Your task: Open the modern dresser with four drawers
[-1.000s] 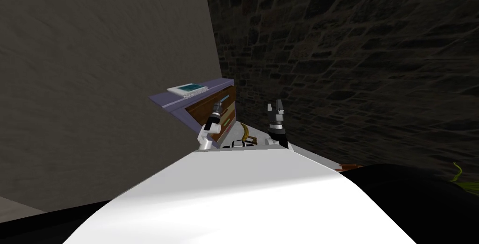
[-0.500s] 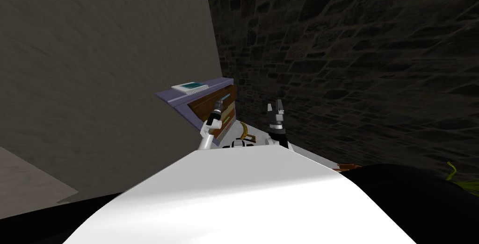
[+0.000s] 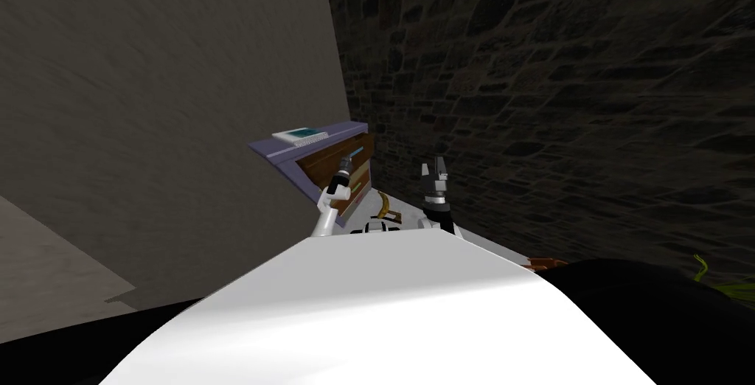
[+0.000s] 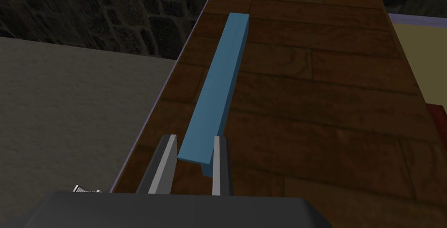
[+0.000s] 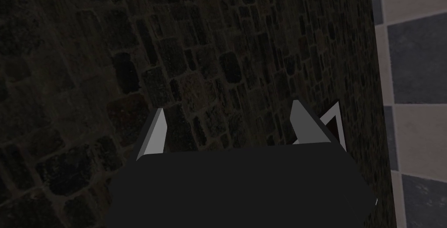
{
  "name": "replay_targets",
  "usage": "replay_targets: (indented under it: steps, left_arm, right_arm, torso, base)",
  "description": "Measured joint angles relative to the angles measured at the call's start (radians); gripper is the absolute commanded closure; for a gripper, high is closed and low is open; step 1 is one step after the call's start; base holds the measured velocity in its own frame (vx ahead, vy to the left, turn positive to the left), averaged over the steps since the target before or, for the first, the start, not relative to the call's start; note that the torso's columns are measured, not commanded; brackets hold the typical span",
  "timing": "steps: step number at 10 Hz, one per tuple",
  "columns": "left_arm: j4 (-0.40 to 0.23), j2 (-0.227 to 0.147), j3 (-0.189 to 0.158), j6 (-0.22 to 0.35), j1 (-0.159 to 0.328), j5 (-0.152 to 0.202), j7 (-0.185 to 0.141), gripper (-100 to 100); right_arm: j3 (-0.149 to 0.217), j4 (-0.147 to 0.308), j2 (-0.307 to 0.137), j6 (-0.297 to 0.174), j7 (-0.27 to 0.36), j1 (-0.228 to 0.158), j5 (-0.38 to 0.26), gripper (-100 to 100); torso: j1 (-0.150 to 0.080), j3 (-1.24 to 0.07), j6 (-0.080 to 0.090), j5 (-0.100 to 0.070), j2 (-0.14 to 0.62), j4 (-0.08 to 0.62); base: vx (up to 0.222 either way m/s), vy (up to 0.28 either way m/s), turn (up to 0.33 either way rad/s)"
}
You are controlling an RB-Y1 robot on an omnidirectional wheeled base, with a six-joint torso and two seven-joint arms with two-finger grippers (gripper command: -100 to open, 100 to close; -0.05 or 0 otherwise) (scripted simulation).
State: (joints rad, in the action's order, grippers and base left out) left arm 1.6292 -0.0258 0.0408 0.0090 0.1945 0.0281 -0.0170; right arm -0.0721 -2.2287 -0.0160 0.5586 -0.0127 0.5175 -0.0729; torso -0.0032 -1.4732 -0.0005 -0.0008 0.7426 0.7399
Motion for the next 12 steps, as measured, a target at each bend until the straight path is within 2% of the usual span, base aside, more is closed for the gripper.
replay_targets:
  steps: [2, 3, 5, 11, 12]
  left_arm:
    - [0.003, 0.006, 0.001, 0.0, -0.003, -0.003, 0.003, 100]
    - [0.006, 0.009, 0.003, 0.0, -0.006, -0.004, 0.004, -100]
    - [0.037, 0.009, -0.001, 0.043, 0.011, -0.002, 0.003, -100]
    - [0.112, 0.005, -0.01, 0.167, 0.044, 0.003, 0.0, -100]
    - [0.114, 0.004, -0.01, 0.173, 0.044, 0.004, 0.0, 0]
  right_arm:
    - [0.0, 0.0, 0.0, 0.0, 0.0, 0.0, 0.0, 0]
    - [0.0, 0.0, 0.0, 0.0, 0.0, 0.0, 0.0, 0]
    - [0.0, 0.0, 0.0, 0.0, 0.0, 0.0, 0.0, 0]
    - [0.0, 0.0, 0.0, 0.0, 0.0, 0.0, 0.0, 0]
    - [0.0, 0.0, 0.0, 0.0, 0.0, 0.0, 0.0, 0]
  torso:
    - [-0.001, 0.0, 0.001, -0.001, -0.001, 0.0]
    - [0.001, -0.001, 0.001, 0.0, -0.001, 0.001]
    - [0.011, -0.005, 0.0, 0.003, -0.008, -0.002]
    - [0.001, 0.0, 0.001, -0.001, 0.0, 0.003]
    - [0.001, 0.0, 0.001, 0.0, 0.0, 0.002]
  base:
    - [-0.082, -0.156, 0.008]
    - [-0.048, -0.075, 0.026]
    - [0.004, 0.018, 0.011]
    - [0.002, 0.008, 0.016]
    - [0.0, 0.0, 0.0]
